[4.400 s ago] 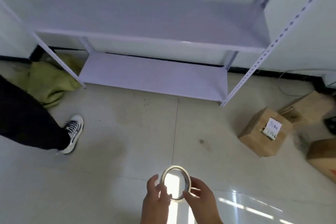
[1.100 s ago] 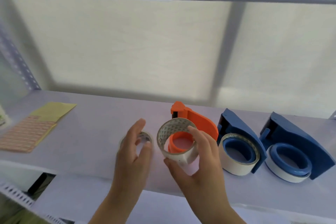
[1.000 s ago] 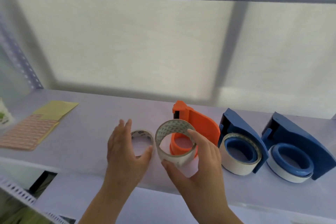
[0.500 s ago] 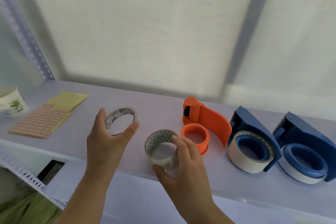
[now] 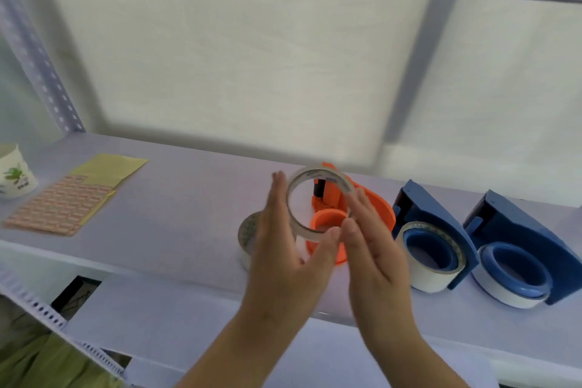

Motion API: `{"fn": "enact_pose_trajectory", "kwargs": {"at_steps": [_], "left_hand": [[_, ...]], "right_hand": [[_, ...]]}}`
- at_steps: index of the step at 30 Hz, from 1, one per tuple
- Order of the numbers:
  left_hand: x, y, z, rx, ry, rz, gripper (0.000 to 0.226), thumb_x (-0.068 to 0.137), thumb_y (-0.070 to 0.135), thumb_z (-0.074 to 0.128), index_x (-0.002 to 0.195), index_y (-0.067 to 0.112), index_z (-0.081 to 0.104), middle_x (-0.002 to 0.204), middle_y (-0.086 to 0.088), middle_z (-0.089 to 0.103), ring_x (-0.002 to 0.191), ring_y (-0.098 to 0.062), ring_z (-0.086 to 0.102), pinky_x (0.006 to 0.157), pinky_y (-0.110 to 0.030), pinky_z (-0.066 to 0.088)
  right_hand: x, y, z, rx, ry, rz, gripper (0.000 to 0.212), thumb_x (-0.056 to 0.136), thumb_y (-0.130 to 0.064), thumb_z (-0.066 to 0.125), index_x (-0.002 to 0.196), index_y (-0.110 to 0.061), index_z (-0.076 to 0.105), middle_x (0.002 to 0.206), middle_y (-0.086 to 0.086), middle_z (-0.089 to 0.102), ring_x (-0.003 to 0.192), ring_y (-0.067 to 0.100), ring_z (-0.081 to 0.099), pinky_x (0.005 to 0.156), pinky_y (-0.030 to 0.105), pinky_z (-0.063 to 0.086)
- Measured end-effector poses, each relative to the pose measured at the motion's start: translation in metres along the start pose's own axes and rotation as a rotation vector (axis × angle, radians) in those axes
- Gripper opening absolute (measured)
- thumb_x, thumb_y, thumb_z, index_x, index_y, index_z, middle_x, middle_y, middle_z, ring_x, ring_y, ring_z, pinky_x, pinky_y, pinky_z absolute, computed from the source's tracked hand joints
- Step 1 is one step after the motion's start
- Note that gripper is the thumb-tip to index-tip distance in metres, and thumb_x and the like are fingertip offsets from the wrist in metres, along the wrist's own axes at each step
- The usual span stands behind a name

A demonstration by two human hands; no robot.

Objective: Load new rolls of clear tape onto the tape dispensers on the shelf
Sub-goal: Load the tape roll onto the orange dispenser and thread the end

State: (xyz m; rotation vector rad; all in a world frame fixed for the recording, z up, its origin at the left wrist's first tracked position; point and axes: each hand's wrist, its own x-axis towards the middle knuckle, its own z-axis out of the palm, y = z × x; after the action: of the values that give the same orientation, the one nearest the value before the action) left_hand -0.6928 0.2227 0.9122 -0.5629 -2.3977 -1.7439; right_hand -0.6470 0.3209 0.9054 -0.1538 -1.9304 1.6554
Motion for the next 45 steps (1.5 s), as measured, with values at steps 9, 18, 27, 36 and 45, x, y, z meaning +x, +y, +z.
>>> {"fn": "enact_pose_trajectory", "kwargs": {"at_steps": [9, 18, 27, 36, 45], "left_hand": [[-0.012, -0.012, 0.048, -0.047, -0.177, -0.102, 0.09, 0.077, 0.047, 0.055, 0.148, 0.029, 0.003, 0.158, 0.002, 0.018, 0.145, -0.008, 0.014, 0.12, -0.038, 0.02], [-0.003, -0.021, 0.044, -0.209, -0.17, -0.222, 0.037, 0.086, 0.027, 0.058, 0.109, 0.049, 0.039, 0.121, 0.019, 0.051, 0.105, 0.026, 0.044, 0.085, 0.006, 0.031], [-0.011, -0.031, 0.033, -0.37, -0.182, -0.327, 0.084, 0.071, 0.045, 0.06, 0.144, 0.022, 0.026, 0.136, 0.021, 0.043, 0.129, 0.006, 0.038, 0.11, -0.022, 0.028], [-0.017, -0.024, 0.028, -0.655, -0.362, -0.302, 0.045, 0.069, 0.037, 0.07, 0.105, 0.01, 0.068, 0.1, -0.011, 0.074, 0.092, -0.013, 0.067, 0.081, -0.023, 0.054], [-0.018, -0.021, 0.017, -0.736, -0.529, -0.204, 0.036, 0.072, 0.029, 0.067, 0.104, 0.012, 0.071, 0.091, -0.006, 0.074, 0.09, -0.015, 0.067, 0.078, -0.025, 0.056]], "right_hand": [[0.009, 0.031, -0.027, -0.336, 0.018, 0.18, 0.039, 0.091, -0.015, 0.056, 0.105, -0.052, 0.057, 0.111, -0.03, 0.06, 0.107, -0.011, 0.054, 0.097, 0.023, 0.047], [0.024, 0.035, -0.022, -0.525, -0.071, 0.189, 0.027, 0.092, -0.026, 0.056, 0.116, -0.039, 0.059, 0.1, -0.025, 0.063, 0.091, -0.006, 0.058, 0.076, 0.009, 0.041], [0.037, 0.034, -0.029, -0.597, 0.082, 0.247, 0.03, 0.083, -0.012, 0.059, 0.109, -0.027, 0.065, 0.085, -0.015, 0.062, 0.073, -0.005, 0.055, 0.065, 0.011, 0.042], [0.004, 0.032, -0.029, -0.066, 0.176, 0.178, 0.034, 0.085, 0.007, 0.058, 0.089, -0.026, 0.065, 0.086, -0.005, 0.072, 0.08, 0.012, 0.071, 0.065, 0.029, 0.058], [-0.015, 0.025, -0.035, 0.161, 0.041, 0.182, 0.028, 0.086, 0.017, 0.05, 0.096, -0.009, 0.056, 0.088, -0.007, 0.073, 0.087, 0.015, 0.071, 0.065, 0.026, 0.059]]}}
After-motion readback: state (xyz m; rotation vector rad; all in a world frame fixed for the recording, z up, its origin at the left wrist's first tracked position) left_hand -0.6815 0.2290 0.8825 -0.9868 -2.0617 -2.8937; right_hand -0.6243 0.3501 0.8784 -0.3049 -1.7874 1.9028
